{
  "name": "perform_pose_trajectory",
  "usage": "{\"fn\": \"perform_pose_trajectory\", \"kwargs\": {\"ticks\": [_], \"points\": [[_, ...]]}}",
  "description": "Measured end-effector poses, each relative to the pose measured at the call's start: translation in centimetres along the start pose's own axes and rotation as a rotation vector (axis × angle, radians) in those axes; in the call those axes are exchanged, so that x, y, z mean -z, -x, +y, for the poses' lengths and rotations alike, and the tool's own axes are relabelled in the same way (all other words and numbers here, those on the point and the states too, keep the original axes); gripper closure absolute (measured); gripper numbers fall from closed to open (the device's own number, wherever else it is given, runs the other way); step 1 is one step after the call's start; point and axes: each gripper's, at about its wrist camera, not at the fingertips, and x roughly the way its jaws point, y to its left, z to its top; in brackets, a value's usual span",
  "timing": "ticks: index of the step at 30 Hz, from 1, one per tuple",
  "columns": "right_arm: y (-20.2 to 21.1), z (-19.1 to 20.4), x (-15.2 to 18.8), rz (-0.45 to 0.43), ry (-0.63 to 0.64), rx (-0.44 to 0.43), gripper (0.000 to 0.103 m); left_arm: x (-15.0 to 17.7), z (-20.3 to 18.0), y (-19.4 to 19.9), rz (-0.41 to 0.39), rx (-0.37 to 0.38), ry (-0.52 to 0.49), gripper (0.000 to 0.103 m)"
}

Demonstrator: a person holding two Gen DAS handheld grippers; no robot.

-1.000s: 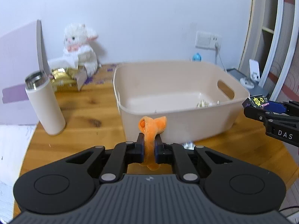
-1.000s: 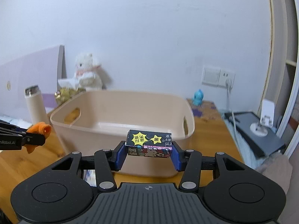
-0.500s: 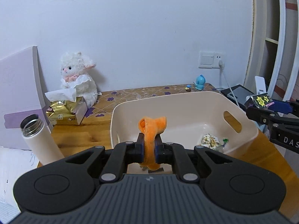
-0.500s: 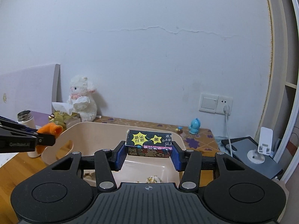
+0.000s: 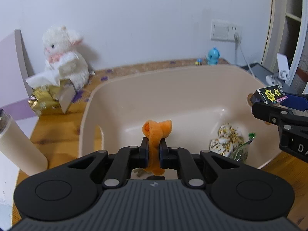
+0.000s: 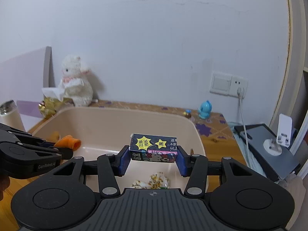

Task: Organize objects
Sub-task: 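Drop the orange cloth and black star box into the beige basket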

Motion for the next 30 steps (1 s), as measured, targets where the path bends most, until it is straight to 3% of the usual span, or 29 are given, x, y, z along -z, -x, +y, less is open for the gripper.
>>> {"fn": "perform_pose_trajectory", "kwargs": {"ticks": [8, 11, 12, 15, 16, 19, 21, 26, 30], "points": [[-1.9, 0.0, 1.2, 0.081, 0.006, 0.004, 0.056, 0.6, -0.4, -1.9, 0.07, 0.003, -0.004, 0.089], [-1.8, 0.0, 1.5, 0.079, 0.006, 0.016, 0.046, 0.6, -0.4, -1.2, 0.059, 0.012, -0.009, 0.088], [-1.6, -0.1, 1.5, 0.073, 0.002, 0.019, 0.046, 0.5, -0.4, -0.9, 0.056, 0.016, -0.012, 0.085], [-0.7, -0.4, 1.2, 0.051, -0.018, 0.019, 0.036, 0.3, -0.4, 0.3, 0.03, 0.005, 0.006, 0.041], [-0.3, -0.5, 1.1, 0.041, -0.022, 0.018, 0.034, 0.2, -0.4, 0.8, 0.017, 0.003, 0.019, 0.036], [1.3, -0.7, 0.8, 0.006, -0.027, 0.019, 0.022, -0.1, 0.0, 2.3, -0.002, 0.019, 0.045, 0.036], [2.3, -0.7, 0.7, -0.011, -0.026, 0.021, 0.016, -0.1, 0.3, 3.3, -0.014, 0.013, 0.054, 0.029], [4.7, -0.6, 1.2, -0.037, -0.033, 0.02, 0.008, 0.8, 0.9, 5.9, -0.022, 0.035, 0.092, 0.026], [6.0, -0.4, 1.8, -0.032, -0.032, 0.012, 0.005, 1.8, 1.1, 7.2, -0.026, 0.012, 0.08, 0.026]]}}
